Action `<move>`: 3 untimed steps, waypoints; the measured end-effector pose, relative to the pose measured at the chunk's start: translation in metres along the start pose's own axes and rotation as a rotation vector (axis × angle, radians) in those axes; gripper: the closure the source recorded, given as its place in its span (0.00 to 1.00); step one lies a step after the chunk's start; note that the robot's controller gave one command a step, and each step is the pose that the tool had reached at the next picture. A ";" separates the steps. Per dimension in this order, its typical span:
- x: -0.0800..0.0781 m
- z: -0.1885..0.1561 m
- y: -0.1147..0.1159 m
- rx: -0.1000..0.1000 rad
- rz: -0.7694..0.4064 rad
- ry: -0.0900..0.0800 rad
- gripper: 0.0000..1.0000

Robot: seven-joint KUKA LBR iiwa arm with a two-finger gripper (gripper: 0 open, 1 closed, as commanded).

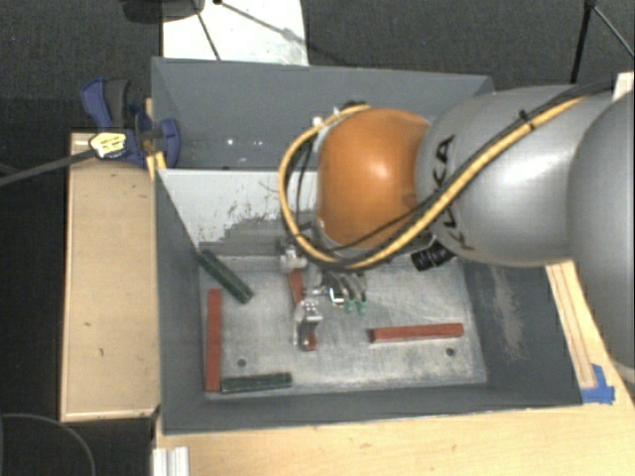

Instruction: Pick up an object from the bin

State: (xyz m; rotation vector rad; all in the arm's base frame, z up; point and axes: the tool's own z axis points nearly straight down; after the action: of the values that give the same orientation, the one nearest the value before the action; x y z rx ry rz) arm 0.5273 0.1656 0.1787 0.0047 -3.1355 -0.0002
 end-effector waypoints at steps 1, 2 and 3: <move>-0.002 -0.004 -0.001 -0.001 0.004 -0.008 0.00; 0.025 0.040 -0.012 -0.003 -0.016 -0.015 0.00; 0.003 0.097 -0.027 -0.003 -0.023 -0.012 0.00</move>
Offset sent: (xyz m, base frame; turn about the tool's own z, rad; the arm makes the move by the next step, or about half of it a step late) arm -0.0474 -0.0218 -0.0748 -0.0296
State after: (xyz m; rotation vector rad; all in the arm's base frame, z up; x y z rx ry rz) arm 0.5240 0.1382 0.0812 0.0406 -3.1477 -0.0049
